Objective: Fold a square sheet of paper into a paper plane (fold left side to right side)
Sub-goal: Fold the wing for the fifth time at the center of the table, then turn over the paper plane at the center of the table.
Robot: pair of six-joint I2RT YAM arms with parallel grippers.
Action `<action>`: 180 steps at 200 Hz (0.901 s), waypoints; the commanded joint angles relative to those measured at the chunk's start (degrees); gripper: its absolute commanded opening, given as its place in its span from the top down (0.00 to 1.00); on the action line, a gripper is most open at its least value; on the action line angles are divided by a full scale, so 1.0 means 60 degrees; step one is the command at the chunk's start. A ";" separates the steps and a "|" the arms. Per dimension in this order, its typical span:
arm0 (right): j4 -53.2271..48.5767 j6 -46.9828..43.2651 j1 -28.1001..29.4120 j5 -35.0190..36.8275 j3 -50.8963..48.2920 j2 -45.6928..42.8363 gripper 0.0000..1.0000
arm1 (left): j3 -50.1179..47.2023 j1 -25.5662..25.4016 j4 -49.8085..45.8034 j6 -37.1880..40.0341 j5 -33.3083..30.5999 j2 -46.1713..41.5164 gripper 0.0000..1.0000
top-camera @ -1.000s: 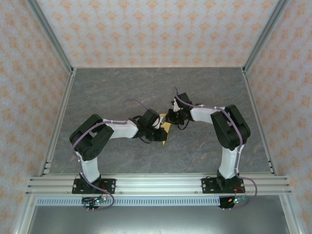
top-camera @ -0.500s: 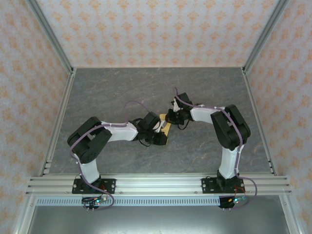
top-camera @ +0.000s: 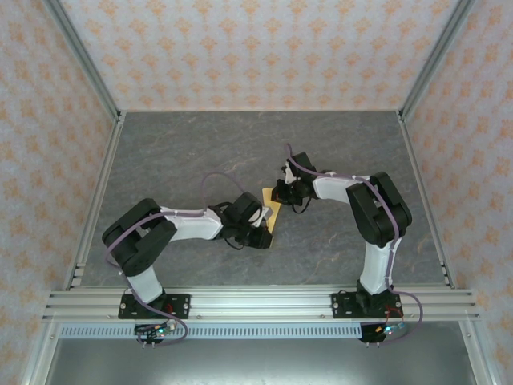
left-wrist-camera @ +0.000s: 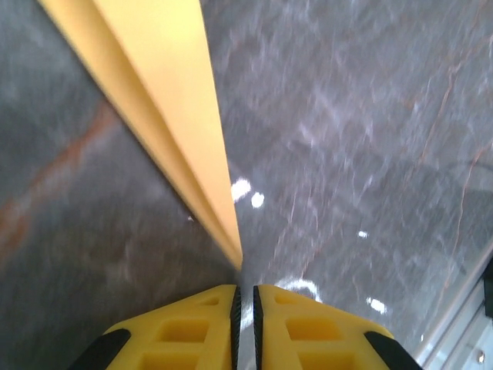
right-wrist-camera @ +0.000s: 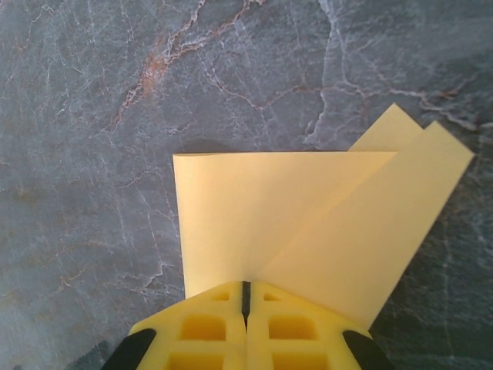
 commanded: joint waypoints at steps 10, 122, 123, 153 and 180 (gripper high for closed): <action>-0.0919 -0.0387 -0.0010 0.0875 0.0379 -0.0214 1.00 | -0.0413 0.0328 -0.0417 -0.0449 0.0319 -0.1355 0.85; -0.3646 0.0620 0.1802 0.5307 0.0625 -0.2546 0.41 | -0.0525 0.1724 -0.1754 -0.0496 -0.4872 -0.5404 0.58; -0.3653 0.0643 0.1840 0.5338 0.0630 -0.2518 0.41 | -0.0520 0.1724 -0.1756 -0.0504 -0.4886 -0.5406 0.58; -0.3967 0.0978 0.2423 0.5992 0.1087 -0.1563 0.37 | -0.0534 0.1724 -0.1786 -0.0456 -0.4937 -0.5453 0.57; -0.4130 0.1145 0.2595 0.6262 0.1151 -0.1228 0.50 | -0.0615 0.1724 -0.2008 -0.0433 -0.5059 -0.5572 0.56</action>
